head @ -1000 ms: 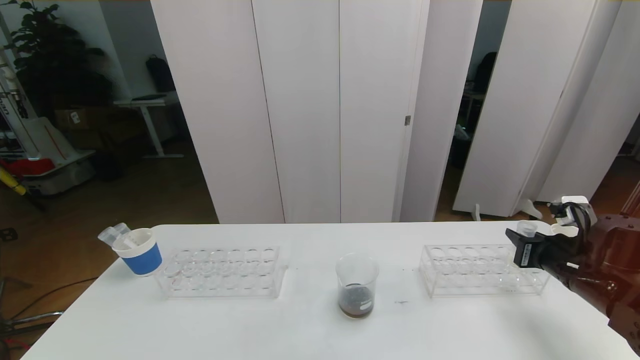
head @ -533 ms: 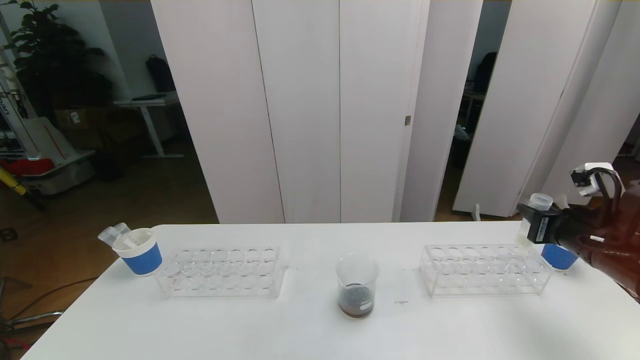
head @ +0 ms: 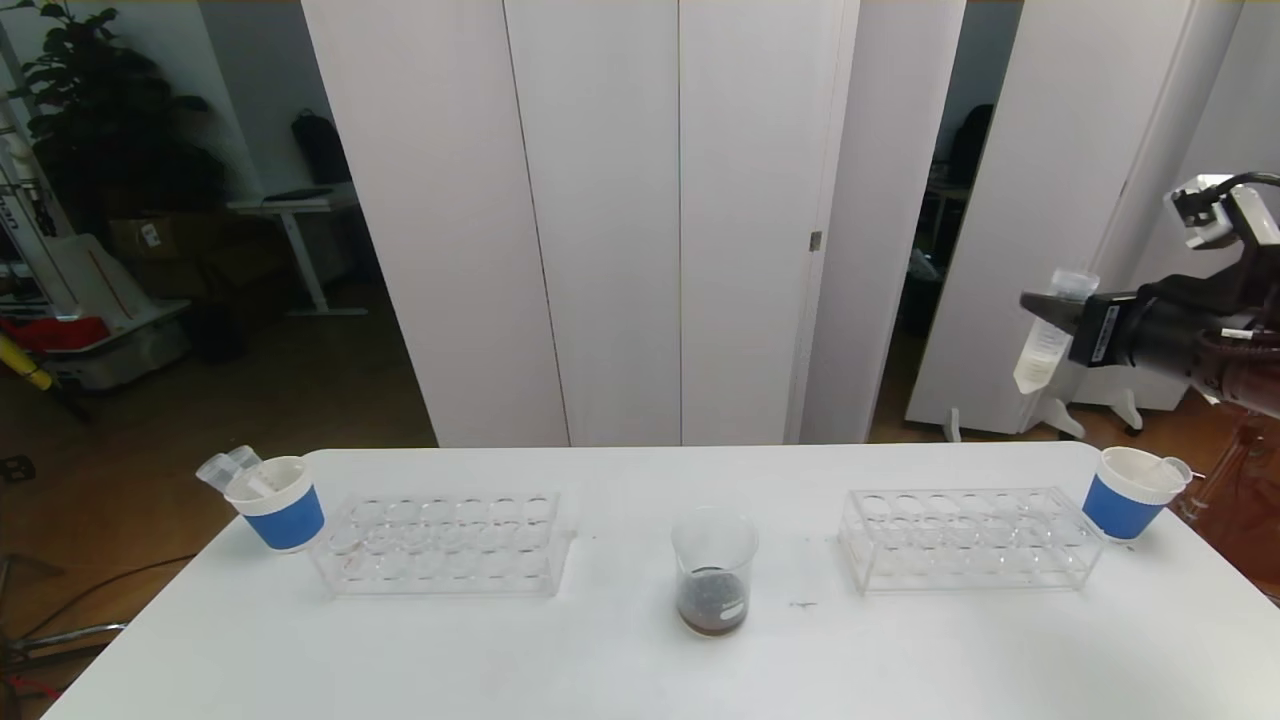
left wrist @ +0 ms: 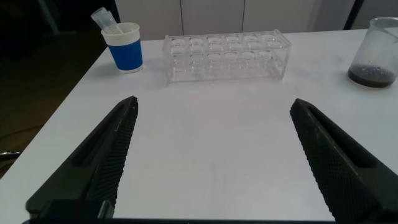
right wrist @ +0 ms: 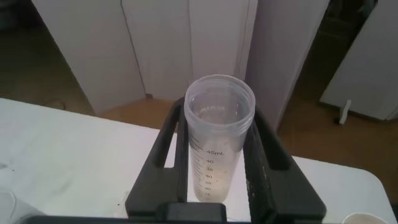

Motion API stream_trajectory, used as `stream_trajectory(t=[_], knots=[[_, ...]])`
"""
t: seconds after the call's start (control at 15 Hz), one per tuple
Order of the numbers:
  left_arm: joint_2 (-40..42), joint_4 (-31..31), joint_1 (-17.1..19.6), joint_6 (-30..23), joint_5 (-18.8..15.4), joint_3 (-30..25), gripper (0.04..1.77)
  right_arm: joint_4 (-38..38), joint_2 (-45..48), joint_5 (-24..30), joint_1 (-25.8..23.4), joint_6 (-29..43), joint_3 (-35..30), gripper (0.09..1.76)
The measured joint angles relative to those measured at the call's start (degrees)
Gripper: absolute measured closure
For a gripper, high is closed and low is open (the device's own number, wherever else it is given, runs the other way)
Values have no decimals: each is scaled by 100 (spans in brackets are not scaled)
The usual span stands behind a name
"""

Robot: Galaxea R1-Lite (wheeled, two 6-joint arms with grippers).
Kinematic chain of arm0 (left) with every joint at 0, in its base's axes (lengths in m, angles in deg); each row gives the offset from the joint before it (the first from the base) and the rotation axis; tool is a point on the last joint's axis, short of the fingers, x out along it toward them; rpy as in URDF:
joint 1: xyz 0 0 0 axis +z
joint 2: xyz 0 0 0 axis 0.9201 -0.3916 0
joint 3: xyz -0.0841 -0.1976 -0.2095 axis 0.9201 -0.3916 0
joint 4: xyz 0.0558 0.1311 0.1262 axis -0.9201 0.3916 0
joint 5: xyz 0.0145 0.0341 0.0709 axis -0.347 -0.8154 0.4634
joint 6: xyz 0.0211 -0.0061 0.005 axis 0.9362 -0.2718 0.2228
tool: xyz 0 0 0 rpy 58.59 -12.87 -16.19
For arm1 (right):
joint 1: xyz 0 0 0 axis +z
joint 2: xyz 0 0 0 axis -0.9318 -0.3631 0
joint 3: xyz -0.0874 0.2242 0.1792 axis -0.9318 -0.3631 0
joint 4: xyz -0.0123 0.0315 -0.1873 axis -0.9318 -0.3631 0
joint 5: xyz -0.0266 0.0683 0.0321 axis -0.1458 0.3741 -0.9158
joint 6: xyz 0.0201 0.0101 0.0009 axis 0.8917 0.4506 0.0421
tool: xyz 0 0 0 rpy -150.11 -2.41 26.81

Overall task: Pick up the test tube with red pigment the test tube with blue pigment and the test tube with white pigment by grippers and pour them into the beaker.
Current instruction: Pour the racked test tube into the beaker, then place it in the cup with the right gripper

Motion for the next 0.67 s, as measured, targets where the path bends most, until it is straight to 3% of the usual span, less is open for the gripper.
stream_trajectory(t=[0.2, 0.67], knots=[[0, 0, 0, 1, 0, 0, 6, -180, -206, 446, 77, -93, 623, 126], [0, 0, 0, 1, 0, 0, 6, -210, -755, 525, 779, -349, 1392, 126]])
